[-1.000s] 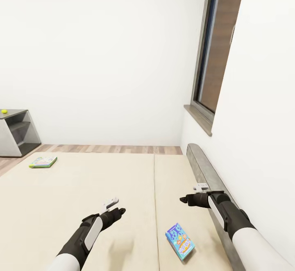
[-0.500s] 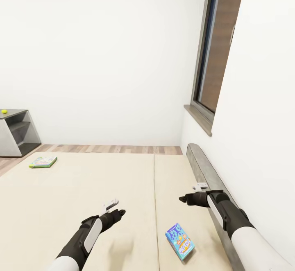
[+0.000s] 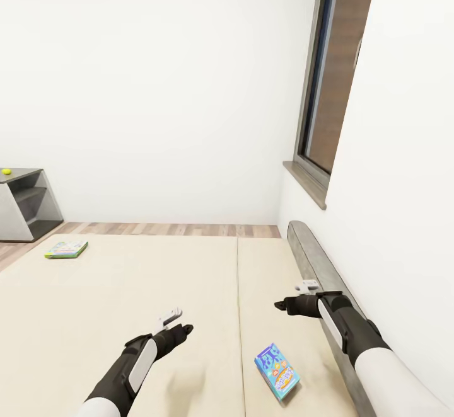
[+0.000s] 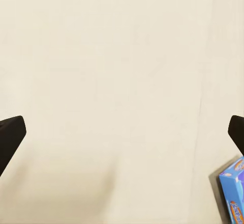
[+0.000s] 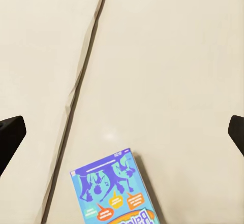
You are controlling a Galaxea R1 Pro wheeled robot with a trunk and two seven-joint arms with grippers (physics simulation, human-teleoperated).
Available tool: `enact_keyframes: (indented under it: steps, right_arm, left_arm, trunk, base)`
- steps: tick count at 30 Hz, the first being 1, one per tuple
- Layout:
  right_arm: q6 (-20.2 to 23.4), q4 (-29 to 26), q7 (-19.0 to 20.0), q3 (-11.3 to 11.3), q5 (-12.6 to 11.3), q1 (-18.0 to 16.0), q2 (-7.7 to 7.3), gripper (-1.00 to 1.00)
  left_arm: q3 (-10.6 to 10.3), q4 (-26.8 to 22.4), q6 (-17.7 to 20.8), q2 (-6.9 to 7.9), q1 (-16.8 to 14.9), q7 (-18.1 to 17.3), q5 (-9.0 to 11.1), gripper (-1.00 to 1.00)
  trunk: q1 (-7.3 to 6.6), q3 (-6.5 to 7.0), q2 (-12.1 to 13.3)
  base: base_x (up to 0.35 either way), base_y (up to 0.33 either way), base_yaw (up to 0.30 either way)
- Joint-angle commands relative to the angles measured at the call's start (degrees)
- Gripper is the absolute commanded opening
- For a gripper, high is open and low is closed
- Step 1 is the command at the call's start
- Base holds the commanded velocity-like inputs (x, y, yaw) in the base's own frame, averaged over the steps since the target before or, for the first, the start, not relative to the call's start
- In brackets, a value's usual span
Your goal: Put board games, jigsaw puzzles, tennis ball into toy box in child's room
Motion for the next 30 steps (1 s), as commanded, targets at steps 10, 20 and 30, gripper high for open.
enact_keyframes:
  steps: [10, 20, 30]
  right_arm:
    - [0.3, -0.1, 0.1, 0.2, 0.0, -0.1, -0.03, 1.0]
    - [0.3, -0.1, 0.1, 0.2, 0.0, -0.1, -0.02, 1.0]
    - [0.3, -0.1, 0.1, 0.2, 0.0, -0.1, 0.02, 1.0]
  left_arm:
    - [0.3, -0.1, 0.4, -0.07, 0.1, 0.0, 0.4, 1.0]
    - [0.2, -0.1, 0.4, -0.13, 0.1, -0.1, 0.4, 1.0]
    - [0.2, -0.1, 0.4, -0.18, 0.1, -0.1, 0.4, 1.0]
  trunk:
    - [0.0, -0.06, 0.0]
    - [0.0, -0.06, 0.0]
    - [0.0, -0.06, 0.0]
  base:
    - [0.0, 0.0, 0.0]
    - [0.0, 0.0, 0.0]
    - [0.0, 0.0, 0.0]
